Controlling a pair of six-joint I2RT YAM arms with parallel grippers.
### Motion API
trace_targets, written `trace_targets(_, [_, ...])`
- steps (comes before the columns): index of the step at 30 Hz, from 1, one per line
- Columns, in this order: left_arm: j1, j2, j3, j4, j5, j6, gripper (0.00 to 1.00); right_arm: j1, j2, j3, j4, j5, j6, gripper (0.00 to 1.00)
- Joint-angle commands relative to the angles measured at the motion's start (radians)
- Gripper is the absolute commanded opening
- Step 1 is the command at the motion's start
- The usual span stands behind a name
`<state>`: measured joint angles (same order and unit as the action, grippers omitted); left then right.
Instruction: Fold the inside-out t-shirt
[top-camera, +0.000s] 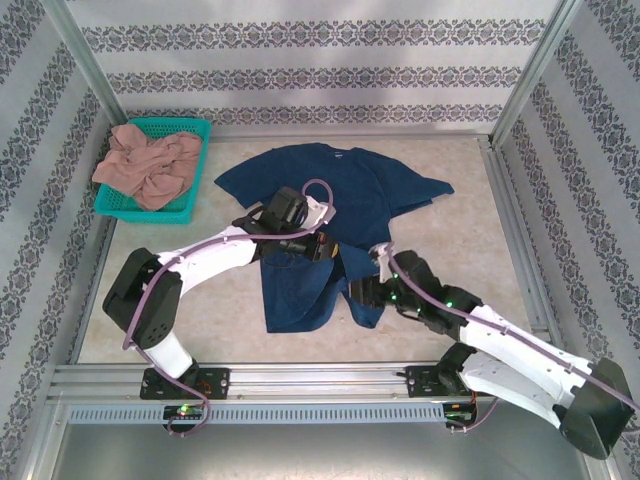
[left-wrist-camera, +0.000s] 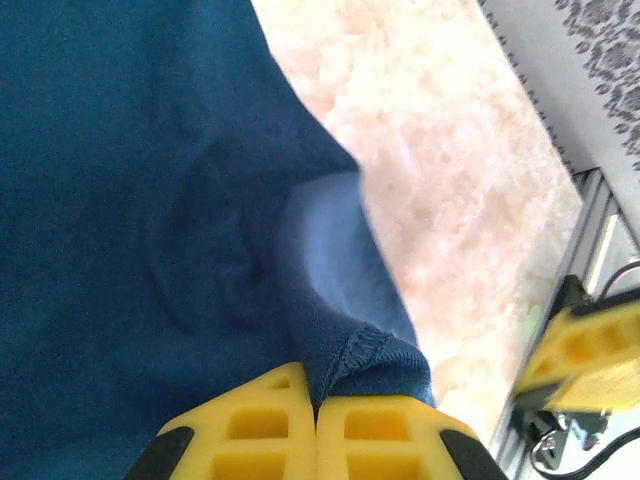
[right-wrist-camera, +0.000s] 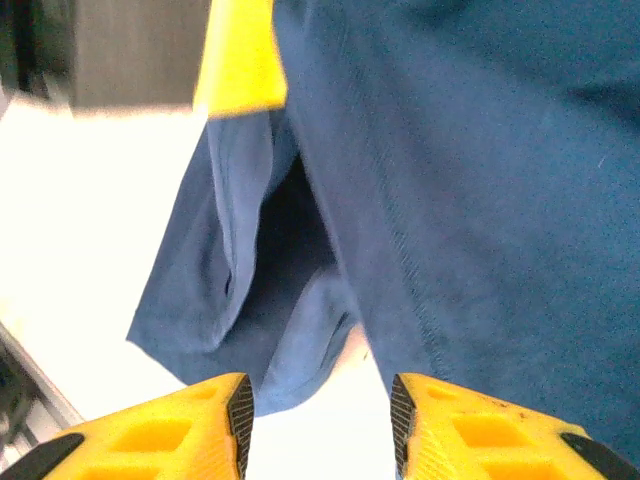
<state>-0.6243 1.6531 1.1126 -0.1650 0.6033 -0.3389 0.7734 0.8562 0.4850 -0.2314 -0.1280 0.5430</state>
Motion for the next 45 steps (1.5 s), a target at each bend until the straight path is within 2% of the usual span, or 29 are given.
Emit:
trace_targets(1, [0.009, -0.03, 0.014, -0.039, 0.04, -0.042, 0.0, 0.083, 0.05, -0.046, 0.123, 0.076, -0.026, 0.43])
trace_targets(5, [0.024, -0.024, 0.035, -0.055, 0.039, -0.043, 0.0, 0.147, 0.158, -0.046, 0.227, 0.091, -0.046, 0.41])
trace_targets(8, [0.03, -0.023, 0.057, -0.081, 0.038, -0.034, 0.0, 0.146, 0.277, -0.03, 0.24, 0.142, -0.032, 0.35])
trace_targets(11, [0.047, -0.031, 0.072, -0.103, 0.032, -0.046, 0.0, 0.099, 0.394, -0.009, 0.214, 0.167, 0.016, 0.28])
trace_targets(15, [0.054, -0.051, 0.096, -0.133, 0.024, -0.051, 0.0, -0.003, 0.475, 0.014, 0.117, 0.232, 0.124, 0.17])
trace_targets(19, [0.053, -0.077, 0.113, -0.132, 0.034, -0.052, 0.0, -0.191, 0.488, 0.019, 0.02, 0.269, 0.237, 0.13])
trace_targets(23, [0.037, -0.083, 0.114, -0.056, 0.044, -0.128, 0.0, -0.353, 0.45, 0.019, 0.04, 0.253, 0.254, 0.16])
trace_targets(26, [0.005, -0.057, 0.13, -0.01, 0.057, -0.181, 0.0, -0.392, 0.359, 0.038, 0.036, 0.271, 0.174, 0.2])
trace_targets(29, [0.0, -0.046, 0.163, -0.036, 0.042, -0.18, 0.0, -0.322, 0.213, -0.007, 0.093, 0.238, 0.052, 0.3])
trace_targets(32, [0.001, -0.05, 0.197, -0.098, -0.003, -0.136, 0.0, -0.146, 0.061, -0.101, 0.21, 0.216, -0.061, 0.38])
trace_targets(34, [0.003, -0.053, 0.216, -0.135, -0.011, -0.114, 0.0, -0.04, 0.026, -0.17, 0.313, 0.214, -0.101, 0.44])
trace_targets(39, [0.016, -0.065, 0.237, -0.217, -0.008, -0.076, 0.0, 0.05, 0.204, -0.189, 0.582, 0.266, -0.183, 0.46])
trace_targets(42, [0.027, -0.071, 0.253, -0.264, 0.011, -0.051, 0.0, 0.121, 0.37, -0.1, 0.637, 0.353, -0.286, 0.44])
trace_targets(45, [0.033, -0.079, 0.266, -0.309, 0.016, -0.02, 0.0, 0.118, 0.482, -0.066, 0.709, 0.397, -0.349, 0.4])
